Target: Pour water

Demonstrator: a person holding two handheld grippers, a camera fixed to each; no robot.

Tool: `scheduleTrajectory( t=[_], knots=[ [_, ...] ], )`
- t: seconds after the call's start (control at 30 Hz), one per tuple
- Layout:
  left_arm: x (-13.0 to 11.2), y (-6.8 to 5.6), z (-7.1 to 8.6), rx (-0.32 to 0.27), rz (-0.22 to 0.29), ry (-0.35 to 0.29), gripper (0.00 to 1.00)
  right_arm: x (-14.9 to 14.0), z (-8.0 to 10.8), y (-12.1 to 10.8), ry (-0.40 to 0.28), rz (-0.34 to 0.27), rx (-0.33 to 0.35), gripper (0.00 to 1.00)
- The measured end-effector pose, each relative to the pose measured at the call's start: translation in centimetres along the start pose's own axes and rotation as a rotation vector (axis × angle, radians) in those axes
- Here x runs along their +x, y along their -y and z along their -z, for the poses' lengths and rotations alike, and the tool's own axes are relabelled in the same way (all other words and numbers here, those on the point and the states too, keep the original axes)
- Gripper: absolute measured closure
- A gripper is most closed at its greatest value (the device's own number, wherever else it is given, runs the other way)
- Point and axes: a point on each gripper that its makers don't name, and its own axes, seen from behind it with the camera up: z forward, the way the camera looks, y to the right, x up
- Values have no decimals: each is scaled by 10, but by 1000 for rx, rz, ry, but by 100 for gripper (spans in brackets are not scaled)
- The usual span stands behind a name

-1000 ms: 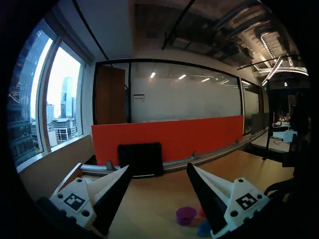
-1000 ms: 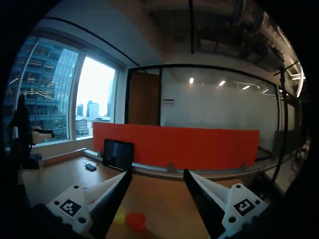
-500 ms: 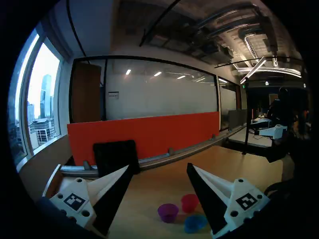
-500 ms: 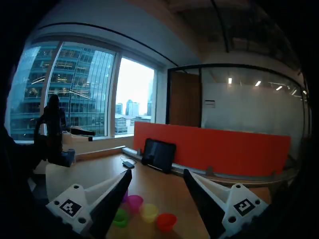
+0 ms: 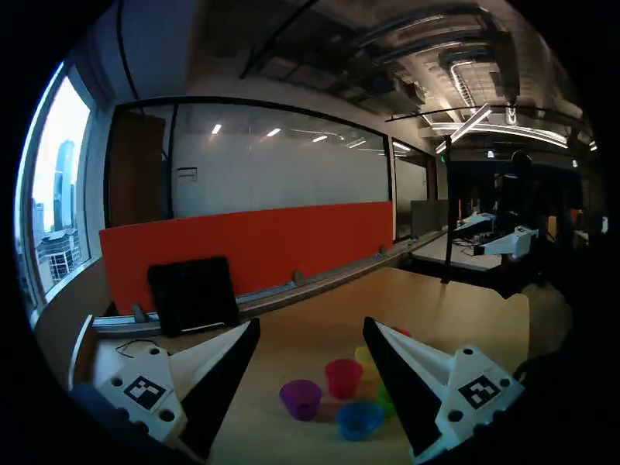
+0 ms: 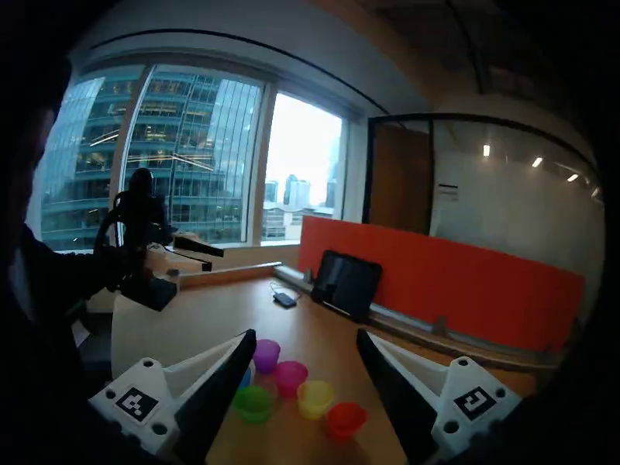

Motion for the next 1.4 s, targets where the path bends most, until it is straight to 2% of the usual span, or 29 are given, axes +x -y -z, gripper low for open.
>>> scheduleTrajectory(
  t=[0.37,0.63,0.8,1.1,1.4],
  knots=[
    [-37,-23,-10,-78,-23,58,1,-31,-10,5,57,-4,67,0],
    [-71,-37,-16,-128,-33,106,1,-61,-19,9,109,18,111,0],
    [-91,-44,-19,-151,-36,137,1,-80,-24,11,139,18,130,0],
    [-121,-53,-22,-193,-9,183,1,-114,-30,17,192,27,170,0],
    [-153,-63,-23,-227,-27,254,1,-147,-37,30,263,47,222,0]
  ],
)
